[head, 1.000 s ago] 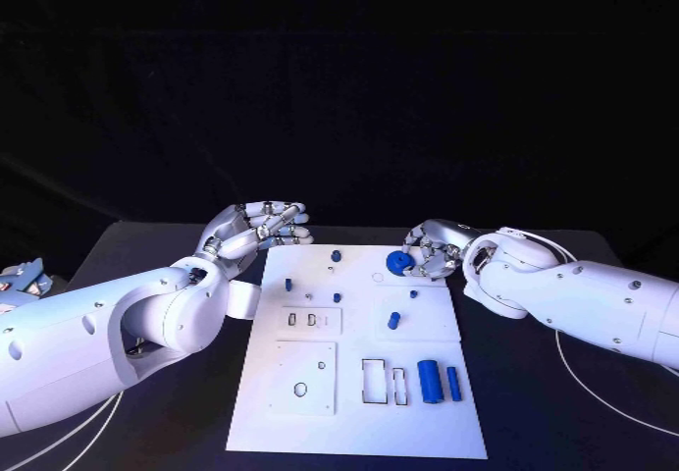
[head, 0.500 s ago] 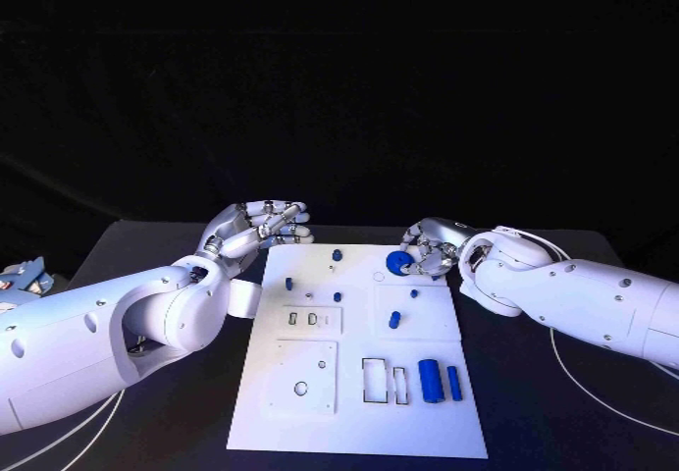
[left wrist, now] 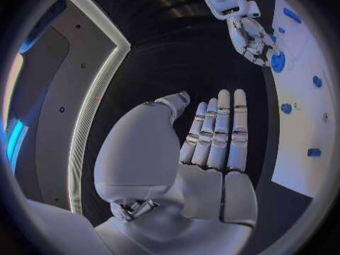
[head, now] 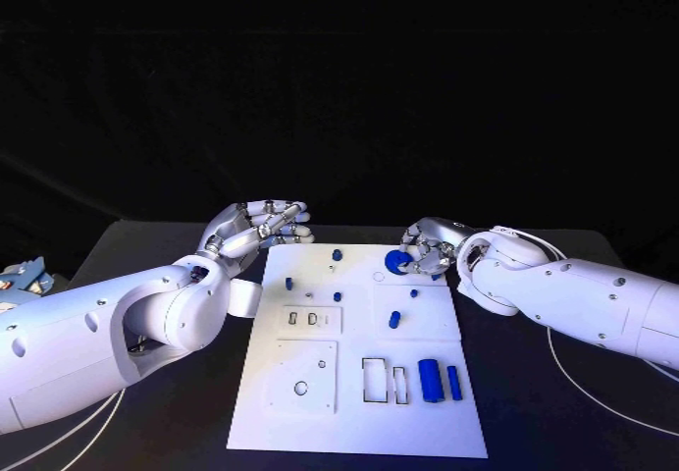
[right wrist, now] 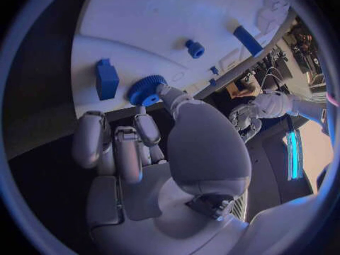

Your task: Assemble the parts on the task board

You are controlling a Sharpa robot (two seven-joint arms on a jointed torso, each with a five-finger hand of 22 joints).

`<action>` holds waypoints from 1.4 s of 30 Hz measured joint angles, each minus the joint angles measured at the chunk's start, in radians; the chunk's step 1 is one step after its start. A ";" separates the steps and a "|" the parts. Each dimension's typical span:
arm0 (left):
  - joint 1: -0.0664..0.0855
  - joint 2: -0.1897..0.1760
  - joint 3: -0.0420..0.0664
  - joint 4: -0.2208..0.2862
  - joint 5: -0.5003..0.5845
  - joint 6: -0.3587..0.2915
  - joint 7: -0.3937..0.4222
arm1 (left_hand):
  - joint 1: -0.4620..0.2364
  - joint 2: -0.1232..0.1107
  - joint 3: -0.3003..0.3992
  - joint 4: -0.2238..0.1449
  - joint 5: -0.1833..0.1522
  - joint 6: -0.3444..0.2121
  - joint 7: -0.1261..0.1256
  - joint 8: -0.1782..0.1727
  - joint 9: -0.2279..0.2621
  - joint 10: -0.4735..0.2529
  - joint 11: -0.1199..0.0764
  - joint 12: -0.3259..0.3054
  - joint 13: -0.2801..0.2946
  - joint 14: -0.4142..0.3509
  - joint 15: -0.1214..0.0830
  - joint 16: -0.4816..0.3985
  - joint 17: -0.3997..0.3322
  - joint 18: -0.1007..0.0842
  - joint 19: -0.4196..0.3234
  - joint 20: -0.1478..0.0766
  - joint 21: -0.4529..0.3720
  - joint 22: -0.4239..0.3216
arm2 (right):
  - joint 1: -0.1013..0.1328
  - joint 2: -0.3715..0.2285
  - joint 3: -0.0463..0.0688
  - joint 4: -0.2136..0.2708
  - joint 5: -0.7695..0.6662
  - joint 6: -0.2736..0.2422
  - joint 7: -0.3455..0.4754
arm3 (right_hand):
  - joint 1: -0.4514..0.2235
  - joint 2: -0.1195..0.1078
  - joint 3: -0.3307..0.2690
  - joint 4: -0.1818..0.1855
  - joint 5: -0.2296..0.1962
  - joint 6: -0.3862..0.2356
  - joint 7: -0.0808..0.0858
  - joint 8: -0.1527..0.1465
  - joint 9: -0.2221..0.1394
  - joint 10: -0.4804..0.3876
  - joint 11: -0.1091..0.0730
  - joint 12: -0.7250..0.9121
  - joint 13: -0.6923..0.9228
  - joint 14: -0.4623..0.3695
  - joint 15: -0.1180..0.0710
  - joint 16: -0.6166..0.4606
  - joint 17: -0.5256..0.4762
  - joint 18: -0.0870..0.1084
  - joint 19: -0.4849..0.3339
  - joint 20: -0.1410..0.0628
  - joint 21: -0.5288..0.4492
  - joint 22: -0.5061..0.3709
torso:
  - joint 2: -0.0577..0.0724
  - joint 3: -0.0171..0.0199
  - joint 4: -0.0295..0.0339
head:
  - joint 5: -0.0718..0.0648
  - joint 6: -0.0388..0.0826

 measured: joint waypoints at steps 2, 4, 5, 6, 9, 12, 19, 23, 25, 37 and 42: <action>0.000 0.000 0.000 0.000 0.000 0.000 0.000 | 0.000 0.000 0.000 0.000 0.000 0.000 0.000 0.000 0.000 0.000 0.000 0.000 0.000 0.000 0.000 0.000 0.000 0.000 0.000 0.000 0.000 0.000 | -0.001 0.000 0.000 0.001 -0.002 0.000 0.000 | 0.000 0.000 0.000 0.000 0.000 0.000 0.000 0.000 0.001 0.002 -0.002 0.004 0.004 0.000 0.000 0.004 0.000 0.000 0.002 -0.002 0.001 0.003 | 0.000 0.0000 -0.0002 | 0.000 -0.001; 0.000 0.000 0.000 0.000 0.000 0.000 0.000 | 0.000 0.000 0.000 0.000 0.000 0.000 0.000 0.000 0.000 0.000 0.000 0.000 0.001 0.000 0.000 0.000 0.000 0.000 0.000 0.000 0.000 0.000 | -0.001 0.001 0.000 0.002 -0.003 0.000 0.000 | 0.000 0.000 0.000 0.000 0.000 0.000 0.000 0.000 0.002 0.002 -0.002 0.007 0.006 0.000 0.000 0.005 0.000 0.000 0.002 -0.002 0.001 0.003 | 0.000 0.0000 -0.0004 | 0.000 -0.001; 0.000 0.000 0.000 0.000 0.000 0.000 0.000 | 0.000 0.000 0.000 0.000 0.000 0.000 0.000 0.000 0.000 0.000 0.000 0.000 0.001 0.000 0.000 0.000 0.000 0.000 0.000 0.000 0.000 0.000 | -0.001 0.001 0.000 0.002 -0.004 0.000 0.000 | 0.000 0.000 0.000 0.000 0.000 0.000 0.000 0.000 0.002 0.002 -0.002 0.007 0.006 0.000 0.000 0.005 0.000 0.000 0.002 -0.002 0.001 0.003 | 0.000 0.0001 -0.0004 | 0.000 -0.002; 0.000 0.000 0.000 0.000 0.000 0.001 0.000 | 0.000 0.000 0.000 0.000 0.000 0.000 0.000 0.000 0.000 0.000 0.000 0.000 0.001 0.000 0.000 0.000 0.000 0.000 0.000 0.000 0.000 0.000 | -0.002 0.002 0.001 0.003 -0.005 0.000 0.000 | 0.000 0.000 0.000 0.000 0.000 0.000 0.000 0.000 0.003 0.002 -0.002 0.007 0.006 0.000 0.000 0.005 0.000 0.000 0.002 -0.002 0.001 0.003 | 0.000 0.0002 -0.0004 | 0.001 -0.002; 0.000 0.000 0.000 0.000 0.000 0.001 -0.001 | 0.000 0.000 0.003 -0.003 0.000 0.000 0.000 0.000 0.000 0.000 0.000 0.000 0.001 0.000 0.000 0.000 0.002 0.000 0.000 0.000 0.000 0.000 | -0.003 0.003 0.001 0.004 -0.011 0.000 0.000 | 0.000 0.000 0.000 0.000 0.000 0.003 -0.003 0.000 0.003 0.002 -0.002 0.007 0.007 0.000 0.000 0.005 0.000 0.000 0.002 -0.002 0.001 0.005 | 0.000 0.0003 -0.0002 | 0.000 -0.003; 0.000 0.000 0.000 0.000 0.000 0.001 -0.001 | 0.000 0.000 0.003 -0.003 0.000 0.000 0.000 0.000 0.000 0.000 0.000 0.000 0.001 0.000 0.000 0.000 0.002 0.000 0.000 0.000 0.000 0.000 | -0.004 0.003 0.001 0.005 -0.017 0.000 0.000 | 0.000 0.000 0.000 0.000 -0.004 0.003 -0.003 0.000 0.003 0.002 -0.002 0.007 0.006 0.000 0.000 0.005 0.000 0.000 0.002 -0.002 0.001 0.004 | 0.000 0.0004 0.0003 | 0.000 -0.004; 0.000 -0.001 0.000 0.000 0.000 0.001 -0.002 | 0.000 0.000 0.006 -0.005 0.000 0.000 0.000 0.000 0.000 0.000 0.000 0.000 0.001 0.000 0.000 0.000 0.003 0.000 0.000 0.000 0.000 -0.001 | -0.004 0.006 0.002 0.005 -0.040 0.000 -0.007 | -0.021 -0.021 -0.007 0.013 0.014 -0.001 0.000 0.000 0.005 0.002 -0.002 0.007 0.001 0.000 0.000 0.005 0.000 0.000 0.002 -0.002 0.001 0.001 | 0.000 0.0000 0.0004 | -0.001 -0.004; 0.000 -0.001 0.000 0.000 0.000 0.002 -0.003 | 0.000 0.000 0.008 -0.008 0.000 0.000 0.000 0.000 0.000 0.000 0.000 -0.005 0.001 0.000 0.000 0.000 0.005 0.000 0.000 0.000 0.000 -0.001 | -0.004 0.008 0.002 0.005 -0.052 0.000 -0.012 | -0.037 -0.018 -0.006 0.023 0.033 -0.001 0.000 0.004 0.007 0.002 -0.002 0.007 0.007 0.000 0.000 0.010 0.000 0.000 0.002 -0.002 0.001 0.006 | 0.000 -0.0001 0.0004 | -0.001 -0.005; 0.000 -0.001 0.000 0.000 0.000 0.002 -0.003 | 0.000 0.000 0.008 -0.008 0.000 0.000 0.000 0.000 0.000 0.000 0.000 -0.005 0.001 0.000 0.000 0.000 0.005 0.000 0.000 0.000 0.000 -0.001 | -0.004 0.008 0.002 0.007 -0.058 -0.001 -0.015 | -0.037 -0.018 -0.002 0.025 0.038 0.005 -0.004 0.010 0.007 0.002 -0.002 0.010 0.013 0.000 0.000 0.010 0.000 0.000 0.002 -0.002 0.003 0.012 | 0.000 -0.0001 0.0004 | -0.002 -0.006; 0.000 -0.002 0.000 0.000 0.000 0.002 -0.005 | 0.000 0.000 0.011 -0.011 0.000 0.000 0.000 -0.003 0.000 0.000 0.000 -0.005 0.001 0.000 0.000 0.000 0.006 0.000 0.000 0.000 0.000 -0.001 | -0.009 0.007 -0.001 0.026 -0.081 -0.040 -0.022 | -0.016 0.002 0.083 -0.004 0.012 0.067 -0.011 0.028 0.018 0.052 -0.031 0.054 0.068 0.000 -0.018 0.018 0.000 -0.016 0.030 -0.022 0.035 0.060 | 0.000 -0.0002 0.0008 | -0.002 -0.005; 0.000 -0.002 0.000 0.000 0.000 0.002 -0.005 | 0.000 0.000 0.011 -0.011 0.000 0.000 0.000 -0.003 0.000 0.000 0.000 -0.005 0.000 0.000 0.000 0.000 0.006 0.000 0.000 0.000 0.000 -0.001 | -0.015 0.002 -0.003 0.052 -0.104 -0.082 -0.027 | -0.013 0.002 0.096 0.000 -0.020 0.068 -0.011 0.028 0.017 0.066 -0.030 0.068 0.085 0.002 -0.020 0.022 0.000 -0.016 0.039 -0.027 0.047 0.078 | 0.000 0.0000 0.0001 | -0.001 -0.005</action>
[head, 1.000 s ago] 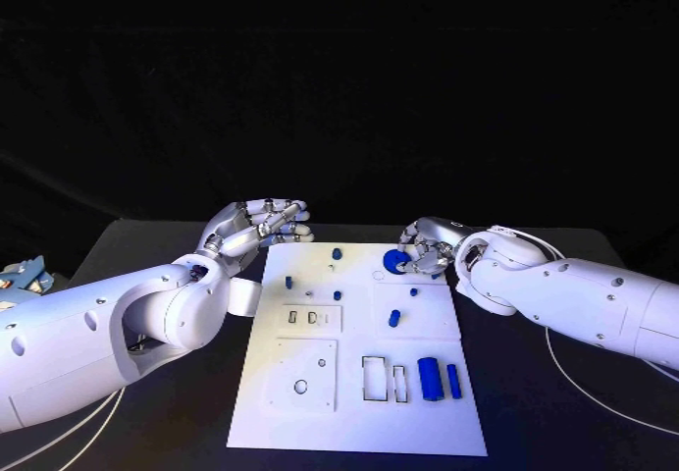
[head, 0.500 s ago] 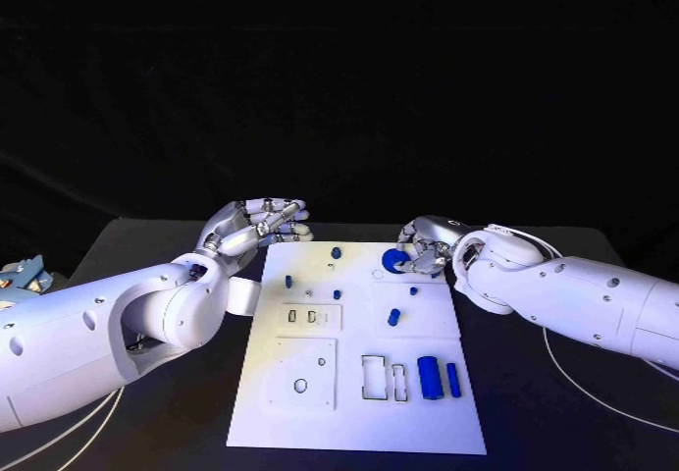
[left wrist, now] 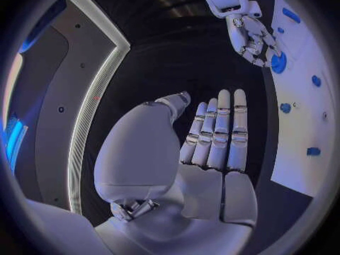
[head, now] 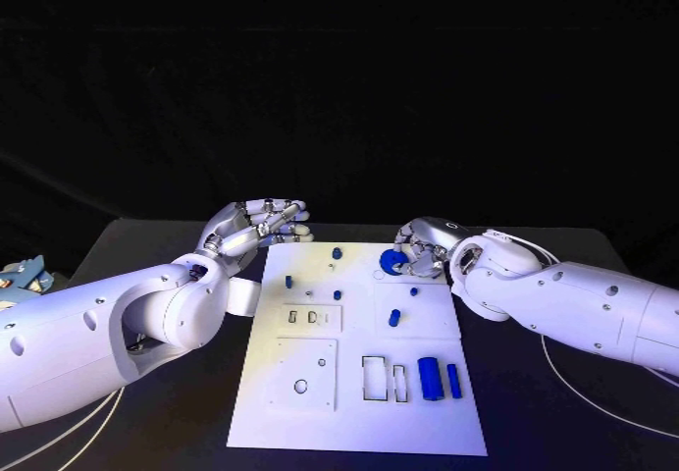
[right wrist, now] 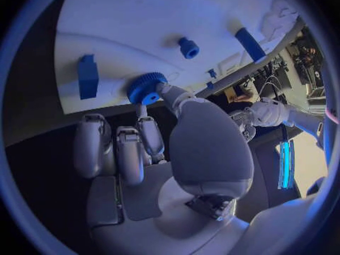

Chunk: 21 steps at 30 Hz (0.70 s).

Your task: Assemble the parts on the task board

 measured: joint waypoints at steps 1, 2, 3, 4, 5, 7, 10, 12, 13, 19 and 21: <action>0.000 0.000 0.000 0.000 0.000 0.000 0.000 | 0.000 0.000 0.000 0.000 0.000 0.000 0.000 0.000 0.000 0.000 0.000 0.000 0.000 0.000 0.000 0.000 0.000 0.000 0.000 0.000 0.000 0.000 | -0.001 -0.001 0.000 0.007 -0.005 -0.009 -0.002 | 0.000 0.000 0.000 0.000 0.000 0.000 0.000 0.000 0.000 0.003 -0.003 0.000 0.000 -0.003 -0.003 0.000 0.000 0.000 0.002 0.000 0.000 0.002 | 0.000 0.0000 -0.0002 | 0.000 0.000; 0.000 0.000 0.000 0.000 0.000 0.000 0.000 | 0.000 0.000 0.000 0.000 0.000 0.000 0.000 0.000 0.000 0.000 0.000 0.000 0.000 0.000 0.000 0.000 0.000 0.000 0.000 0.000 0.000 0.000 | -0.001 -0.001 0.000 0.013 -0.011 -0.018 -0.003 | 0.000 0.000 0.000 0.000 0.000 0.000 0.000 0.000 0.000 0.004 -0.004 0.000 0.001 -0.003 -0.003 0.000 0.000 0.000 0.002 0.000 0.000 0.003 | 0.000 0.0000 -0.0002 | 0.001 0.000; 0.000 0.000 0.000 0.000 0.000 0.000 -0.001 | 0.000 0.000 0.000 0.000 0.000 0.000 0.000 0.000 0.000 0.000 0.000 0.000 0.000 0.000 0.000 0.000 0.001 0.000 0.000 0.000 0.000 0.000 | -0.001 -0.002 0.000 0.022 -0.018 -0.031 -0.006 | 0.000 0.000 0.003 -0.003 0.000 0.000 0.000 0.000 0.000 0.004 -0.004 0.000 0.001 -0.003 -0.003 0.000 0.000 0.000 0.002 0.000 0.000 0.003 | 0.000 0.0003 -0.0002 | 0.001 0.000; 0.000 0.000 0.000 -0.001 0.000 0.000 -0.001 | 0.000 0.000 0.001 -0.001 0.000 0.000 0.000 0.000 0.000 0.000 0.000 0.000 0.000 0.000 0.000 0.000 0.002 0.000 0.000 0.000 0.000 0.000 | -0.001 -0.002 0.000 0.029 -0.024 -0.040 -0.008 | 0.000 0.000 0.007 -0.003 0.003 0.000 0.000 0.000 0.000 0.004 -0.004 0.000 0.001 -0.003 -0.003 0.000 0.000 0.000 0.002 0.000 0.000 0.003 | 0.000 0.0004 -0.0001 | 0.001 0.000; 0.000 0.000 0.000 -0.001 0.000 0.000 -0.001 | 0.000 0.000 0.003 -0.003 0.000 0.000 0.000 0.000 0.000 0.000 0.000 0.000 0.000 0.000 0.000 0.000 0.002 0.000 0.000 0.000 0.000 0.000 | -0.001 -0.004 0.000 0.038 -0.030 -0.050 -0.009 | 0.000 0.000 0.010 -0.003 0.009 0.000 0.000 0.000 0.000 0.004 -0.004 0.000 0.001 -0.003 -0.003 0.000 0.000 0.000 0.002 0.000 0.000 0.003 | 0.000 0.0005 0.0000 | 0.001 0.000; 0.000 0.000 0.000 -0.001 0.000 0.000 -0.001 | 0.000 0.000 0.003 -0.003 0.000 0.000 0.000 0.000 0.000 0.000 0.000 0.000 0.000 0.000 0.000 0.000 0.002 0.000 0.000 0.000 0.000 0.000 | -0.001 -0.006 0.000 0.056 -0.041 -0.068 -0.013 | 0.000 0.000 0.011 -0.003 0.016 0.000 0.000 0.000 0.000 0.004 -0.004 0.000 0.003 -0.004 -0.003 0.000 0.000 0.000 0.002 0.000 0.000 0.003 | 0.000 0.0004 0.0004 | 0.002 0.001; 0.000 -0.001 0.000 -0.001 0.000 0.000 -0.001 | 0.000 0.000 0.003 -0.003 0.000 0.000 0.000 0.000 0.000 0.000 0.000 0.000 0.000 0.000 0.000 0.000 0.002 0.000 0.000 0.000 0.000 0.000 | -0.001 -0.007 0.000 0.082 -0.060 -0.093 -0.017 | 0.001 -0.001 0.011 -0.003 0.016 0.000 0.000 0.000 0.000 0.004 -0.004 0.000 0.003 -0.003 -0.003 0.000 0.000 0.000 0.002 0.000 0.000 0.004 | 0.000 0.0004 0.0004 | 0.004 0.001; 0.000 -0.002 0.000 -0.001 0.000 0.000 -0.001 | 0.000 0.000 0.005 -0.005 0.000 0.000 0.000 0.000 0.000 0.000 0.000 0.000 0.000 0.000 0.000 0.000 0.002 0.000 0.000 0.000 0.000 0.000 | -0.001 -0.002 0.000 0.097 -0.074 -0.108 -0.021 | 0.003 -0.003 0.011 -0.003 0.016 0.000 0.000 0.000 0.000 0.004 -0.003 0.000 0.003 -0.004 -0.003 0.000 0.000 0.000 0.002 0.000 0.000 0.005 | 0.000 0.0004 0.0002 | 0.005 0.000; 0.000 -0.002 0.000 -0.001 0.000 0.000 -0.001 | 0.000 0.000 0.006 -0.006 0.000 0.000 0.000 0.000 0.000 0.000 0.000 0.000 0.000 0.000 0.000 0.000 0.003 0.000 0.000 0.000 0.000 0.000 | -0.001 0.001 0.000 0.104 -0.081 -0.114 -0.023 | 0.003 -0.003 0.011 -0.003 0.016 0.000 0.000 0.000 0.000 0.004 -0.003 0.000 0.003 -0.004 -0.003 0.000 0.000 0.000 0.002 0.000 0.000 0.005 | 0.000 0.0004 -0.0001 | 0.006 0.000; 0.000 -0.002 0.000 -0.004 0.000 0.000 -0.001 | 0.000 0.000 0.007 -0.007 0.000 0.000 0.000 0.000 0.000 0.000 0.000 0.000 0.000 0.000 0.000 0.000 0.003 0.000 0.000 0.000 0.000 0.000 | -0.002 0.036 0.000 0.118 -0.116 -0.140 -0.029 | 0.001 -0.004 0.011 -0.003 0.016 0.000 0.000 -0.001 0.000 0.004 -0.003 0.000 0.004 -0.004 -0.003 0.000 0.000 0.000 0.002 0.000 0.000 0.006 | 0.000 0.0001 0.0010 | 0.007 0.001; 0.000 -0.001 0.000 -0.004 0.000 0.000 0.000 | 0.000 0.000 0.007 -0.007 0.000 0.000 0.000 0.000 0.000 0.000 0.000 0.000 0.000 0.000 0.000 0.000 0.003 0.000 0.000 0.000 0.000 0.000 | -0.002 0.054 0.000 0.114 -0.126 -0.145 -0.031 | -0.002 -0.007 0.011 -0.003 0.016 0.000 0.000 -0.001 0.000 0.004 -0.003 0.000 0.004 -0.004 -0.003 0.000 0.000 0.000 0.002 0.000 0.000 0.006 | 0.000 0.0000 0.0011 | 0.008 0.002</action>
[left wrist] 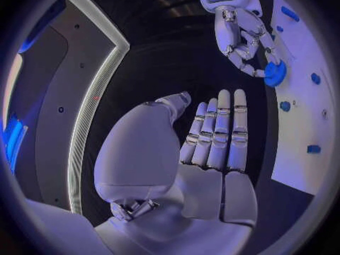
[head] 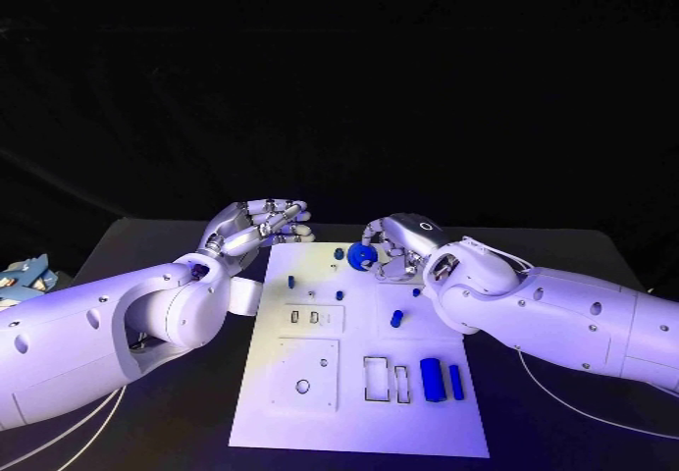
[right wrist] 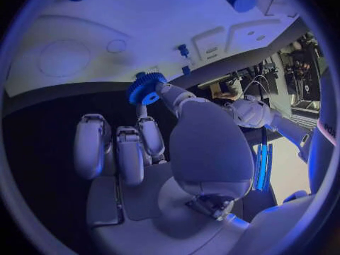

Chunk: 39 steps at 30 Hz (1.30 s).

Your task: Assemble the parts on the task board

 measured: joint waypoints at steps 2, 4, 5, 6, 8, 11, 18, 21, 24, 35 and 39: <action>0.000 0.001 0.000 0.000 0.000 0.000 0.000 | 0.000 0.000 0.000 0.000 0.000 0.000 0.000 0.000 0.000 0.000 0.000 0.000 0.000 0.000 0.000 0.000 0.000 0.000 0.000 0.000 0.000 0.000 | -0.001 0.021 0.000 -0.008 -0.009 -0.004 -0.001 | -0.001 -0.001 0.000 0.000 0.000 0.002 0.002 0.000 0.000 0.000 0.000 0.000 0.000 0.000 0.000 0.000 0.000 0.000 0.000 0.000 0.000 0.000 | 0.000 -0.0007 0.0000 | 0.002 0.000; 0.000 0.002 0.000 0.000 0.000 0.000 0.000 | 0.000 0.000 0.000 0.000 0.000 0.000 0.000 0.000 0.000 0.000 0.000 0.000 0.000 0.000 0.000 0.000 0.000 0.000 0.000 0.000 0.000 0.000 | -0.002 0.037 -0.001 -0.016 -0.015 -0.007 -0.001 | -0.002 -0.001 0.000 0.000 0.000 0.003 0.003 0.000 0.000 0.000 0.000 0.000 0.000 0.000 0.000 0.000 0.000 0.000 0.000 0.000 0.000 0.000 | 0.000 -0.0006 0.0005 | 0.003 -0.001; 0.000 0.002 0.000 0.000 0.000 0.000 0.000 | 0.000 0.000 0.000 0.000 0.000 0.000 0.000 0.000 0.000 0.000 0.000 0.000 0.000 0.000 0.000 0.000 0.000 0.000 0.000 0.000 0.000 0.000 | -0.004 0.046 -0.001 -0.022 -0.018 -0.008 -0.001 | -0.002 -0.001 0.000 0.000 0.000 0.003 0.003 0.000 0.000 0.000 0.000 0.000 0.000 0.000 0.000 0.000 0.000 0.000 0.000 0.000 0.000 0.000 | 0.001 -0.0006 0.0007 | 0.004 -0.001; 0.000 0.003 0.000 0.000 0.000 0.000 0.000 | 0.000 0.000 0.000 0.000 0.000 0.000 0.000 0.000 0.000 0.000 0.000 0.000 0.000 0.000 0.000 0.000 0.000 0.000 0.000 0.000 0.000 0.000 | -0.006 0.054 -0.002 -0.029 -0.021 -0.009 -0.001 | -0.002 -0.001 0.000 0.000 0.000 0.003 0.003 0.000 0.000 0.000 0.000 0.000 0.000 0.000 0.000 0.000 0.000 0.000 0.000 0.000 0.000 0.000 | 0.001 -0.0006 0.0007 | 0.004 -0.001; 0.000 0.004 0.000 0.000 0.000 0.000 0.000 | 0.000 0.000 0.000 0.000 0.000 0.000 0.000 0.000 0.001 0.000 0.000 -0.004 0.000 0.000 0.000 0.000 0.001 0.000 0.000 0.000 0.000 0.000 | -0.010 0.069 -0.002 -0.042 -0.025 -0.010 -0.002 | -0.002 -0.001 0.000 0.000 0.000 0.003 0.003 -0.002 0.000 0.000 0.000 0.000 0.000 0.000 0.000 0.000 0.000 0.000 0.000 0.000 0.000 0.000 | 0.001 -0.0006 0.0012 | 0.005 -0.001; 0.000 0.005 0.000 0.000 0.000 0.000 0.001 | 0.000 0.000 0.000 0.000 0.000 0.000 0.000 0.000 0.001 0.000 0.000 -0.004 0.000 0.000 0.000 0.000 0.001 0.000 0.000 0.000 0.000 0.000 | -0.018 0.092 -0.003 -0.059 -0.030 -0.011 -0.002 | -0.004 0.000 0.000 0.000 0.000 0.003 0.003 -0.004 0.000 0.000 0.000 0.000 0.000 0.000 0.000 0.000 0.000 0.000 0.000 0.000 0.000 -0.001 | 0.001 -0.0012 0.0013 | 0.007 -0.002; 0.000 0.007 0.000 -0.001 0.000 0.000 0.003 | 0.000 0.000 0.000 0.000 0.000 0.000 0.000 0.000 0.001 0.000 0.000 -0.004 0.000 0.000 0.000 0.000 0.001 0.000 0.000 0.000 0.000 0.000 | -0.033 0.135 -0.004 -0.102 -0.036 -0.011 -0.002 | -0.009 -0.001 0.003 -0.003 -0.001 0.003 0.003 -0.009 0.000 0.000 0.000 0.000 0.000 0.000 0.000 0.000 0.000 0.000 0.000 0.000 0.000 -0.001 | 0.001 -0.0010 0.0011 | 0.007 -0.004; 0.000 0.007 0.000 -0.001 0.000 0.000 0.003 | 0.000 0.000 0.000 0.000 0.000 0.000 0.000 0.000 0.001 0.000 0.000 -0.004 0.000 0.000 0.000 0.000 0.001 0.000 0.000 0.000 0.000 0.000 | -0.040 0.148 -0.005 -0.121 -0.037 -0.011 -0.002 | -0.009 -0.001 0.003 -0.003 -0.001 0.003 0.003 -0.008 0.000 0.000 0.000 0.000 -0.003 0.000 0.000 0.000 0.000 0.000 0.000 0.000 0.000 -0.001 | 0.001 -0.0010 0.0008 | 0.006 -0.005; 0.000 0.008 0.000 -0.001 0.000 0.001 0.003 | 0.000 0.000 0.000 0.000 0.000 0.000 0.000 0.000 0.001 0.000 0.000 -0.004 0.000 0.000 0.000 0.000 0.001 0.000 0.000 0.000 0.000 0.000 | -0.044 0.156 -0.005 -0.135 -0.037 -0.010 -0.001 | -0.011 -0.002 0.005 -0.001 -0.001 0.003 0.003 -0.007 0.000 0.000 0.000 0.000 -0.003 0.000 0.000 -0.001 0.000 0.000 0.000 0.000 0.000 -0.001 | 0.001 -0.0007 0.0001 | 0.006 -0.005; 0.001 0.007 0.000 0.000 0.000 0.001 0.004 | 0.000 0.000 0.003 -0.003 0.000 0.000 0.000 0.000 0.001 0.000 0.000 -0.004 0.000 0.000 0.000 0.000 0.003 0.000 0.000 0.000 0.000 0.000 | -0.047 0.180 -0.005 -0.175 -0.036 -0.008 0.000 | -0.016 -0.008 0.006 0.000 -0.004 0.003 0.003 -0.006 0.001 -0.007 0.004 -0.018 -0.021 0.000 0.000 -0.001 0.000 0.000 0.000 0.000 0.000 -0.012 | 0.000 -0.0001 -0.0019 | 0.008 -0.005; 0.001 0.007 0.000 0.001 0.000 0.001 0.004 | 0.000 0.000 0.003 -0.003 0.000 0.000 0.000 0.000 0.001 0.000 0.000 -0.004 0.000 0.000 0.000 0.000 0.003 0.000 0.000 0.000 0.000 0.000 | -0.048 0.186 -0.005 -0.186 -0.034 -0.006 0.002 | -0.016 -0.008 0.010 0.004 -0.002 0.003 0.003 -0.016 0.009 -0.013 0.006 -0.026 -0.031 0.000 0.000 -0.001 0.000 0.000 0.000 0.000 -0.008 -0.017 | 0.000 0.0001 -0.0018 | 0.008 -0.006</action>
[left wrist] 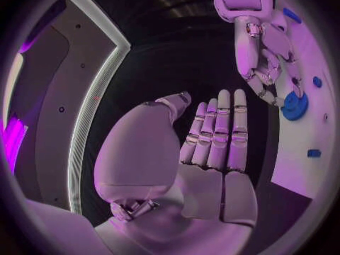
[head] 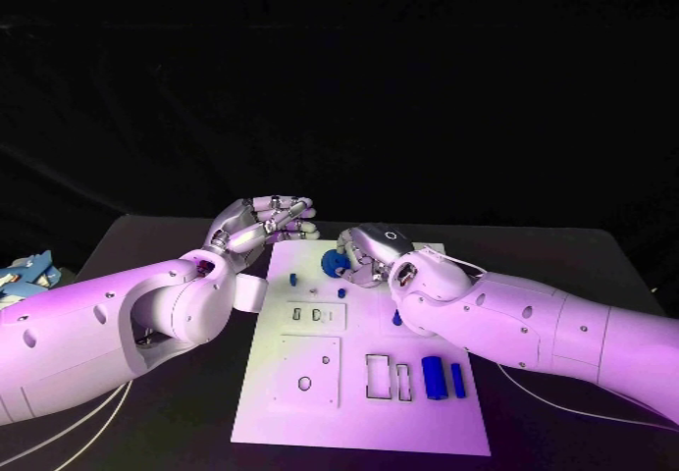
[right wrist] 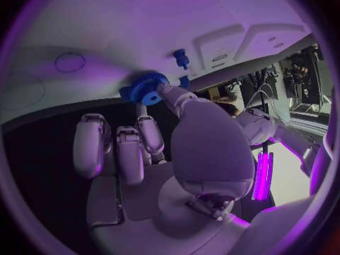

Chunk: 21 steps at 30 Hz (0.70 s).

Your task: Assemble the parts on the task board

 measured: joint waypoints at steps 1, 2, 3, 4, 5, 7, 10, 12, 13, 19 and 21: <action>0.000 0.000 0.000 0.000 0.000 0.000 0.000 | 0.000 0.000 0.000 0.000 0.000 0.000 0.000 0.000 0.000 0.000 0.000 0.000 0.000 0.000 0.000 0.000 0.000 0.000 0.000 0.000 0.000 0.000 | 0.000 0.002 0.000 -0.003 0.000 0.001 0.000 | -0.005 -0.004 0.001 -0.001 0.001 -0.001 -0.002 -0.004 0.004 -0.004 0.004 0.000 -0.002 0.000 0.000 0.000 0.000 0.000 -0.001 0.001 0.000 -0.002 | 0.000 0.0000 0.0001 | 0.000 0.000; 0.000 0.000 0.000 0.000 0.000 0.000 0.000 | 0.000 0.000 0.000 0.000 0.000 0.000 0.000 0.000 0.000 0.000 0.000 0.000 0.000 0.000 0.000 0.000 0.000 0.000 0.000 0.000 0.000 0.000 | -0.001 0.005 0.000 -0.007 0.001 0.001 0.001 | -0.010 -0.004 0.003 -0.002 0.002 0.001 -0.006 -0.009 0.018 -0.007 0.007 -0.004 -0.004 0.000 0.000 0.000 0.000 0.000 -0.004 0.004 -0.004 -0.003 | 0.000 0.0000 0.0003 | -0.001 0.000; 0.000 0.000 0.000 0.000 0.000 0.000 0.000 | 0.000 0.000 0.000 0.000 0.000 0.000 0.000 0.000 0.000 0.000 0.000 0.000 0.000 0.000 0.000 0.000 0.000 0.000 0.000 0.000 0.000 0.000 | -0.001 0.006 -0.001 -0.010 0.002 0.002 0.002 | -0.011 -0.003 0.003 -0.002 0.002 -0.002 -0.009 -0.014 0.021 -0.007 0.007 -0.007 -0.005 0.000 0.000 0.000 0.000 0.000 -0.004 0.004 -0.004 -0.003 | 0.000 0.0001 0.0004 | -0.001 0.000; 0.000 0.000 0.000 0.000 0.000 0.000 0.000 | 0.000 0.000 0.000 0.000 0.000 0.000 0.000 0.000 0.000 0.000 0.000 0.000 0.000 0.000 0.000 0.000 0.000 0.000 0.000 0.000 0.000 0.000 | -0.001 0.008 -0.001 -0.012 0.003 0.003 0.002 | -0.015 -0.004 0.004 -0.002 0.002 -0.004 -0.011 -0.019 0.025 -0.007 0.007 -0.007 -0.006 0.000 0.000 0.000 0.000 0.000 -0.004 0.004 -0.004 -0.004 | 0.000 0.0003 0.0004 | -0.001 0.000; 0.000 0.000 0.000 0.000 0.000 0.000 0.000 | 0.000 0.000 0.000 0.000 0.000 0.000 0.000 0.000 0.000 0.000 0.000 0.000 0.000 0.000 0.000 0.000 0.000 0.000 0.000 0.000 0.000 0.000 | -0.001 0.010 -0.001 -0.014 0.004 0.003 0.003 | -0.015 -0.004 0.004 -0.001 0.002 -0.004 -0.011 -0.024 0.026 -0.011 0.010 -0.007 -0.007 0.000 0.000 0.000 0.000 0.000 -0.008 0.008 -0.006 -0.005 | 0.000 0.0005 0.0005 | -0.001 0.000; 0.000 0.000 0.000 0.000 0.000 0.000 0.000 | 0.000 0.000 0.000 0.000 0.000 0.000 0.000 0.000 0.000 0.000 0.000 0.000 0.000 0.000 0.000 0.000 0.000 0.000 0.000 0.000 0.000 0.000 | -0.001 0.013 -0.001 -0.020 0.006 0.005 0.005 | -0.021 -0.008 0.004 -0.001 0.004 -0.009 -0.010 -0.035 0.026 -0.014 0.014 -0.012 -0.009 0.002 0.002 0.000 0.000 0.000 -0.007 0.007 -0.009 -0.006 | 0.000 0.0005 0.0005 | -0.001 0.000; 0.001 0.000 0.000 0.000 0.000 0.000 -0.001 | 0.000 0.000 0.000 0.000 0.000 0.000 0.000 0.000 0.000 0.000 0.000 0.000 0.000 0.000 0.000 0.000 0.000 0.000 0.000 0.000 0.000 0.000 | -0.001 0.019 -0.002 -0.025 0.010 0.005 0.009 | -0.028 -0.010 0.007 0.001 0.005 -0.025 0.000 -0.048 0.025 -0.020 0.019 -0.013 -0.012 0.000 0.007 0.000 0.000 0.000 -0.011 0.011 -0.014 -0.009 | 0.000 0.0010 0.0012 | -0.002 -0.001; 0.001 0.000 0.000 0.000 0.000 0.000 -0.001 | 0.000 0.000 0.000 0.000 0.000 0.000 0.000 0.000 0.000 0.000 0.000 0.000 0.000 0.000 0.000 0.000 0.000 0.000 0.000 0.000 0.000 0.000 | -0.001 0.021 -0.002 -0.027 0.013 0.006 0.011 | -0.047 -0.009 0.010 0.002 -0.003 -0.038 0.005 -0.062 0.022 -0.023 0.023 -0.017 -0.014 0.002 0.013 0.000 0.000 0.000 -0.015 0.015 -0.014 -0.009 | 0.000 0.0010 0.0018 | -0.002 -0.002; 0.001 0.000 0.000 0.000 0.000 0.000 -0.001 | 0.000 0.000 0.000 0.000 0.000 0.000 0.000 0.000 0.000 0.000 0.000 0.000 0.000 0.000 0.000 0.000 0.000 0.000 0.000 0.000 0.000 0.000 | -0.001 0.022 -0.003 -0.030 0.015 0.007 0.013 | -0.052 -0.012 0.005 0.009 -0.004 -0.047 0.007 -0.072 0.019 -0.025 0.025 -0.017 -0.014 0.002 0.016 0.000 0.000 0.000 -0.017 0.017 -0.016 -0.010 | 0.000 0.0010 0.0018 | -0.002 -0.002; 0.001 0.000 0.000 0.000 0.000 0.000 -0.001 | 0.000 0.000 0.000 0.000 0.000 0.000 0.000 0.000 0.000 0.000 0.000 0.000 0.000 -0.004 0.004 0.000 0.001 0.000 0.000 0.000 0.000 -0.001 | -0.001 0.022 -0.004 -0.038 0.028 0.018 0.019 | -0.120 -0.022 -0.060 0.065 -0.030 -0.052 0.009 -0.107 0.018 -0.029 0.028 -0.021 -0.015 0.002 0.023 0.000 0.000 0.000 -0.022 0.022 -0.023 -0.013 | 0.000 0.0008 0.0012 | 0.000 -0.003; 0.001 0.000 0.000 0.000 0.000 0.000 -0.001 | 0.000 0.000 0.000 0.000 0.000 0.000 0.000 0.000 0.000 0.000 0.000 0.000 0.000 -0.004 0.004 0.000 0.001 0.000 0.000 0.000 0.000 -0.001 | -0.001 0.022 -0.004 -0.039 0.034 0.024 0.022 | -0.131 -0.016 -0.077 0.082 -0.030 -0.057 0.014 -0.120 0.018 -0.032 0.032 -0.021 -0.015 0.002 0.023 0.000 0.000 0.000 -0.022 0.022 -0.023 -0.013 | 0.000 0.0008 0.0007 | 0.000 -0.003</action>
